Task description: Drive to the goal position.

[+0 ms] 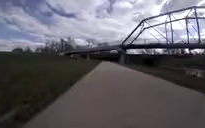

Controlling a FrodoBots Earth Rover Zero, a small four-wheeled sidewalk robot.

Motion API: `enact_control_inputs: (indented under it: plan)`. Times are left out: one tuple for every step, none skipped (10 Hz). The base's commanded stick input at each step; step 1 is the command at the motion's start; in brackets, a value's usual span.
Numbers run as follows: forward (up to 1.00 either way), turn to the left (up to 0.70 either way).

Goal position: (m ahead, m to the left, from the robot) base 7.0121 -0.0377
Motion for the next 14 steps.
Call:
enact_control_inputs:
  plan:
    - [1.0, 0.0]
    - [1.0, 0.0]
    - [1.0, -0.01]
    - [1.0, -0.02]
    - [1.0, -0.16]
    - [1.0, -0.15]
    - [1.0, 0.0]
    - [1.0, 0.0]
    - [1.0, 0.0]
    - [1.0, 0.0]
    - [1.0, 0.0]
    - [1.0, 0.0]
    - [1.0, 0.0]
    - [1.0, 0.0]
